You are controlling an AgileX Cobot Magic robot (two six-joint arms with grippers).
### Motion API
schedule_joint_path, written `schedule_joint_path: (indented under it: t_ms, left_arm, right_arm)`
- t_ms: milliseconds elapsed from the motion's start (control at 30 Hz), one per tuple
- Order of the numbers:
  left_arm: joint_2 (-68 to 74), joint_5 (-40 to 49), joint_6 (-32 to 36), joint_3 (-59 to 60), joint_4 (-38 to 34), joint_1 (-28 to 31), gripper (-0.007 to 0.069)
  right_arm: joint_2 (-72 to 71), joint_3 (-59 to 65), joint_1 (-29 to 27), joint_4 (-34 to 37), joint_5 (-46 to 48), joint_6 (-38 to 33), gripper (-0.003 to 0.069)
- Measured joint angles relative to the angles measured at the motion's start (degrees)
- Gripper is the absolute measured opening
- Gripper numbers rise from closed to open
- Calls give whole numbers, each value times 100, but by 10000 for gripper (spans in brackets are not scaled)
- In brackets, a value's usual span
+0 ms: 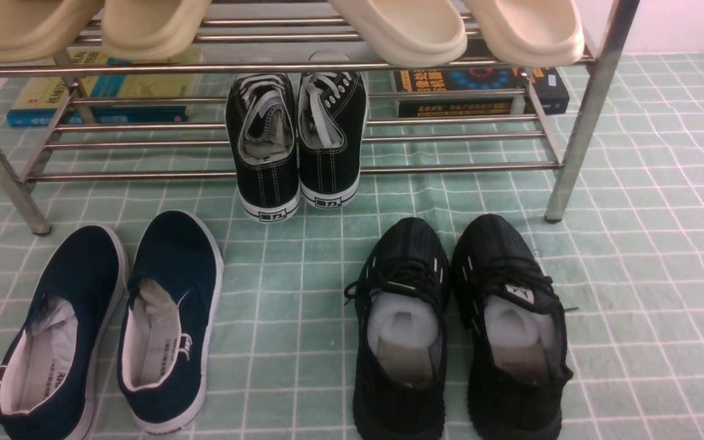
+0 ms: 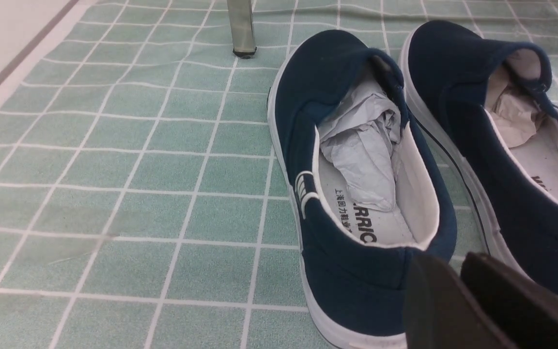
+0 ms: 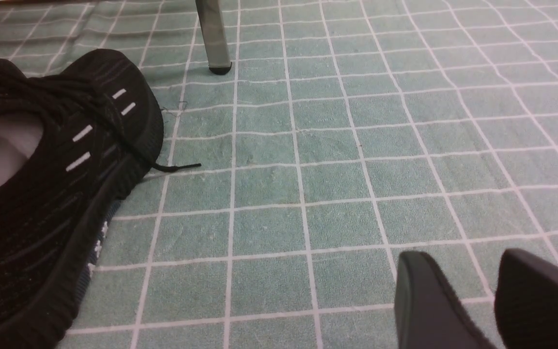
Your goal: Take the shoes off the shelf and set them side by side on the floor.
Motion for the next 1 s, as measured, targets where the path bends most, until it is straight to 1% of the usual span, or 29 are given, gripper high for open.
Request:
schedule_joint_path:
  t_ms: [1000]
  left_arm:
    - [0, 0, 0, 0, 12, 0, 143]
  right_arm:
    - [0, 0, 0, 0, 0, 0, 239]
